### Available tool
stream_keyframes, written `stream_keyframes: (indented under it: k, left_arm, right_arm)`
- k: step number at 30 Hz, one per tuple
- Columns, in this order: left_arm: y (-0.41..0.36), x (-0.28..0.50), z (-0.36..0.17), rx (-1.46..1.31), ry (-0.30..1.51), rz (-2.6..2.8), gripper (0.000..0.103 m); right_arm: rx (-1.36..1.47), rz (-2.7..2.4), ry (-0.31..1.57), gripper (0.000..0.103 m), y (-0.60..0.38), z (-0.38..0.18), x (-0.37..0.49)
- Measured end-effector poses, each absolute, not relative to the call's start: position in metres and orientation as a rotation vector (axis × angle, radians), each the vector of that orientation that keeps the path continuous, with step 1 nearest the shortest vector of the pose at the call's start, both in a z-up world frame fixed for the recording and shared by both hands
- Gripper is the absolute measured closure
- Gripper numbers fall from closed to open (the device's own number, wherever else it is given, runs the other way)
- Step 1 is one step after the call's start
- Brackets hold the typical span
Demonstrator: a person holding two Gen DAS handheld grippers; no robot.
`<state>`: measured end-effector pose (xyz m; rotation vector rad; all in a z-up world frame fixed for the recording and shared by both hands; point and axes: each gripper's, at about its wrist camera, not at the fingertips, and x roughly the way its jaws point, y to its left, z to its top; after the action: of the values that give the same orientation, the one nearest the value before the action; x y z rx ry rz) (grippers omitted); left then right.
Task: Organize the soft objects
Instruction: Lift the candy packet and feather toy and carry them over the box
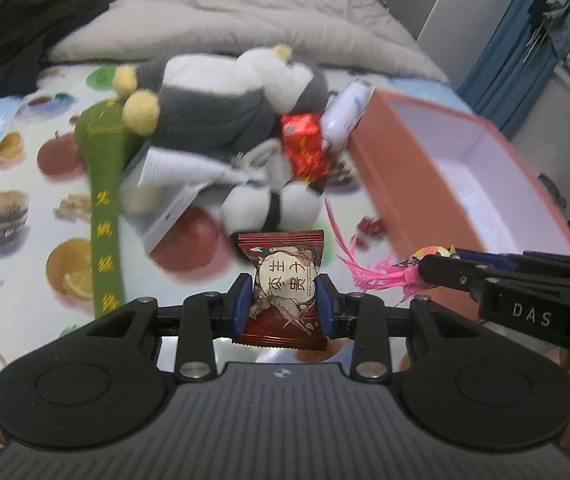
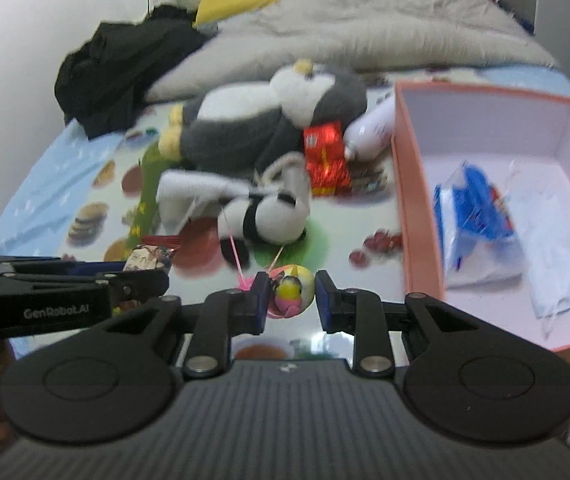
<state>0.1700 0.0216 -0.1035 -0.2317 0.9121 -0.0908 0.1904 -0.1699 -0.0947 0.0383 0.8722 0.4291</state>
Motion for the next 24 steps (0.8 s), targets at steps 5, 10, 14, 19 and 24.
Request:
stream_keyframes:
  k: [5, 10, 14, 19, 24]
  left_arm:
    - [0.010, 0.175, -0.073, -0.236, 0.861, -0.123, 0.063]
    - [-0.004, 0.180, -0.048, -0.249, 0.814, -0.152, 0.063]
    - [-0.014, 0.187, -0.030, -0.257, 0.772, -0.176, 0.063]
    - [-0.027, 0.203, -0.014, -0.280, 0.736, -0.214, 0.063]
    - [-0.051, 0.220, -0.001, -0.266, 0.714, -0.254, 0.063]
  right_arm:
    - [0.047, 0.413, 0.803, 0.075, -0.184, -0.066, 0.190]
    - [0.048, 0.390, 0.747, 0.075, -0.195, -0.043, 0.192]
    - [0.052, 0.375, 0.707, 0.075, -0.205, -0.027, 0.194]
    - [0.032, 0.358, 0.680, 0.075, -0.217, -0.015, 0.197]
    - [0.049, 0.318, 0.659, 0.075, -0.238, -0.006, 0.202]
